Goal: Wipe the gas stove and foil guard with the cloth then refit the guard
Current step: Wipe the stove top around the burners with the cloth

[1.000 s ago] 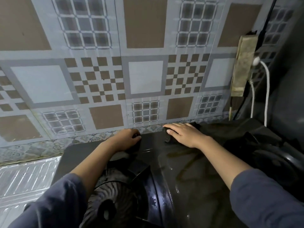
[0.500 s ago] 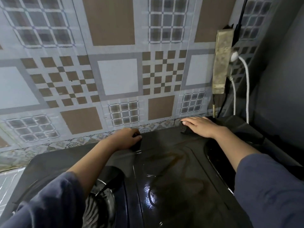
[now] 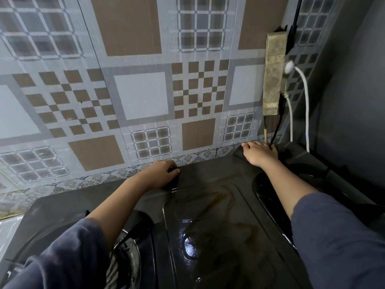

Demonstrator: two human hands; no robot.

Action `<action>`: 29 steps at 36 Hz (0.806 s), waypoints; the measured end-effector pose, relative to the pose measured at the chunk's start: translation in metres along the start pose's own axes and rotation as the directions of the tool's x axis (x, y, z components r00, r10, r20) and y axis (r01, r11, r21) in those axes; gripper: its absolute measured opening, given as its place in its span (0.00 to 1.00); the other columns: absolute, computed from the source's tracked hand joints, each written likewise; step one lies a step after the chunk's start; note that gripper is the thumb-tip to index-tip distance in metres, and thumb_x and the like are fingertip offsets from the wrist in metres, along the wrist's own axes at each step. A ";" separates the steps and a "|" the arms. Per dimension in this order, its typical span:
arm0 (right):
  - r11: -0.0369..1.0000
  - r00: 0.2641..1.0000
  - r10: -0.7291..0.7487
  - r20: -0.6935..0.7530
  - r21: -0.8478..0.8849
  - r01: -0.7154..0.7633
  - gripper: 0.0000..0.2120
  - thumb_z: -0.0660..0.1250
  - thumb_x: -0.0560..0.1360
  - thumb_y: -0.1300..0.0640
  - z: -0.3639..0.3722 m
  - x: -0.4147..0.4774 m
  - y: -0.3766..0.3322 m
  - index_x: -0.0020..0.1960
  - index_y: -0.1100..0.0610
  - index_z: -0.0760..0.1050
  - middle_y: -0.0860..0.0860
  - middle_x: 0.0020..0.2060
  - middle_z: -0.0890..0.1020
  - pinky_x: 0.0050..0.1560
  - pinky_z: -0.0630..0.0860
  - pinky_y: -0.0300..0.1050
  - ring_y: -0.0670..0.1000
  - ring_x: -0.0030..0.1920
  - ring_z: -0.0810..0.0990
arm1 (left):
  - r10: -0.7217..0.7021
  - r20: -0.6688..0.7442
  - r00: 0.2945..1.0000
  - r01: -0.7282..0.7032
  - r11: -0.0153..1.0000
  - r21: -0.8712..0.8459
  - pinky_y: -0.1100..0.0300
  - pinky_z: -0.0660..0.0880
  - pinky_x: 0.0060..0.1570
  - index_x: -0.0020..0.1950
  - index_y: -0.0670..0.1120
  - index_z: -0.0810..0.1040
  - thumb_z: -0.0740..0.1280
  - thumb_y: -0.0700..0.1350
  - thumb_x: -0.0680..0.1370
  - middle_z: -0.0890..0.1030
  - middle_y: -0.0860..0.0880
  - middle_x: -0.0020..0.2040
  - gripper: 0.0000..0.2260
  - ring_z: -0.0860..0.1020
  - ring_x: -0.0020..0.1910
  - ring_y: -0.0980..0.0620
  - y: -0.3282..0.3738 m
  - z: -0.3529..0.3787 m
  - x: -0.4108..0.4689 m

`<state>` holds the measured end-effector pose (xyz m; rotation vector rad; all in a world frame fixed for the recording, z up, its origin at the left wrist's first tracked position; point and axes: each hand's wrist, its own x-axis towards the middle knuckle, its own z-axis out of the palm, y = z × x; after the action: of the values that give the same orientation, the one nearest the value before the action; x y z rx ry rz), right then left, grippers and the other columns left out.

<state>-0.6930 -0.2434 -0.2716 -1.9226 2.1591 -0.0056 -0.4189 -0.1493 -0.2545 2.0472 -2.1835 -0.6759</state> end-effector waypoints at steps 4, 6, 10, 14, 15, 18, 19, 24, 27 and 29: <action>0.997 0.997 0.067 0.034 0.031 -0.068 0.27 0.39 0.81 0.45 0.000 -0.010 -0.014 0.76 0.54 0.52 0.54 0.77 0.50 0.73 0.40 0.60 0.55 0.76 0.44 | 0.009 -0.022 1.000 -0.009 1.000 0.002 0.56 0.70 0.53 0.65 0.44 0.71 0.56 0.50 0.81 0.76 0.42 0.60 0.16 0.75 0.57 0.44 -0.003 0.002 -0.002; 0.995 0.995 0.082 0.056 0.044 -0.085 0.27 0.39 0.81 0.44 0.001 -0.017 -0.022 0.76 0.54 0.51 0.54 0.77 0.48 0.73 0.38 0.61 0.55 0.76 0.42 | 0.012 -0.028 1.000 -0.012 1.000 0.001 0.55 0.70 0.55 0.65 0.44 0.70 0.56 0.51 0.81 0.76 0.41 0.61 0.16 0.74 0.58 0.43 -0.003 0.003 -0.004; 0.991 0.991 0.114 0.072 0.066 -0.119 0.27 0.39 0.80 0.43 0.005 -0.031 -0.043 0.76 0.54 0.50 0.53 0.77 0.47 0.73 0.37 0.63 0.55 0.76 0.40 | 0.031 -0.030 0.999 -0.031 0.999 0.015 0.53 0.69 0.59 0.68 0.46 0.68 0.56 0.51 0.81 0.74 0.42 0.64 0.17 0.73 0.61 0.43 -0.004 0.003 -0.009; 0.982 0.987 0.153 0.057 0.104 -0.158 0.27 0.40 0.80 0.44 0.012 -0.048 -0.068 0.76 0.54 0.49 0.53 0.76 0.48 0.73 0.38 0.63 0.56 0.76 0.40 | 0.033 -0.029 0.999 -0.032 0.999 0.029 0.49 0.69 0.63 0.70 0.49 0.65 0.56 0.53 0.80 0.73 0.43 0.66 0.19 0.72 0.63 0.43 -0.014 0.004 -0.013; 0.981 0.987 0.155 0.046 0.111 -0.159 0.26 0.41 0.80 0.44 0.015 -0.053 -0.074 0.76 0.54 0.49 0.53 0.76 0.48 0.73 0.38 0.63 0.56 0.76 0.40 | 0.030 -0.030 0.999 -0.029 0.999 0.035 0.48 0.69 0.64 0.70 0.50 0.65 0.56 0.54 0.80 0.73 0.43 0.66 0.19 0.72 0.63 0.43 -0.017 0.004 -0.014; 0.980 0.989 0.147 0.013 0.136 -0.147 0.26 0.41 0.80 0.44 0.023 -0.068 -0.091 0.76 0.53 0.48 0.52 0.77 0.47 0.72 0.38 0.63 0.57 0.76 0.41 | 0.027 -0.031 0.999 -0.025 0.998 0.054 0.46 0.68 0.65 0.71 0.51 0.63 0.56 0.55 0.80 0.71 0.44 0.68 0.21 0.71 0.65 0.44 -0.027 0.002 -0.017; 0.979 0.990 0.144 0.002 0.144 -0.142 0.26 0.41 0.80 0.44 0.026 -0.074 -0.096 0.76 0.52 0.47 0.52 0.77 0.47 0.72 0.38 0.63 0.57 0.76 0.41 | 0.024 -0.028 0.999 -0.022 0.998 0.058 0.46 0.67 0.65 0.71 0.51 0.63 0.55 0.56 0.80 0.71 0.44 0.68 0.21 0.71 0.65 0.44 -0.030 0.002 -0.018; 0.983 0.993 0.102 -0.054 0.159 -0.093 0.27 0.42 0.80 0.43 0.040 -0.101 -0.120 0.76 0.52 0.46 0.52 0.77 0.46 0.72 0.38 0.63 0.57 0.76 0.42 | 0.015 -0.023 1.000 -0.013 0.996 0.085 0.43 0.65 0.66 0.71 0.52 0.63 0.53 0.57 0.80 0.70 0.44 0.69 0.21 0.70 0.66 0.43 -0.047 0.000 -0.024; 0.988 0.996 0.061 -0.062 0.145 -0.052 0.27 0.42 0.80 0.43 0.046 -0.121 -0.133 0.76 0.52 0.46 0.52 0.77 0.46 0.72 0.40 0.63 0.57 0.76 0.42 | 0.009 -0.020 1.000 -0.006 0.992 0.126 0.44 0.65 0.66 0.71 0.51 0.63 0.52 0.55 0.81 0.70 0.44 0.70 0.20 0.69 0.67 0.43 -0.055 -0.003 -0.029; 0.992 0.998 0.014 -0.056 0.125 -0.007 0.27 0.41 0.80 0.43 0.050 -0.132 -0.140 0.76 0.52 0.45 0.52 0.77 0.45 0.73 0.40 0.62 0.56 0.76 0.42 | 0.005 -0.008 1.000 -0.004 0.989 0.147 0.45 0.65 0.66 0.71 0.50 0.63 0.52 0.54 0.81 0.69 0.44 0.70 0.19 0.69 0.68 0.43 -0.060 -0.006 -0.033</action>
<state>-0.5336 -0.1242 -0.2720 -1.8631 2.1501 -0.1910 -0.3572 -0.1202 -0.2624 2.1074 -2.2967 -0.5197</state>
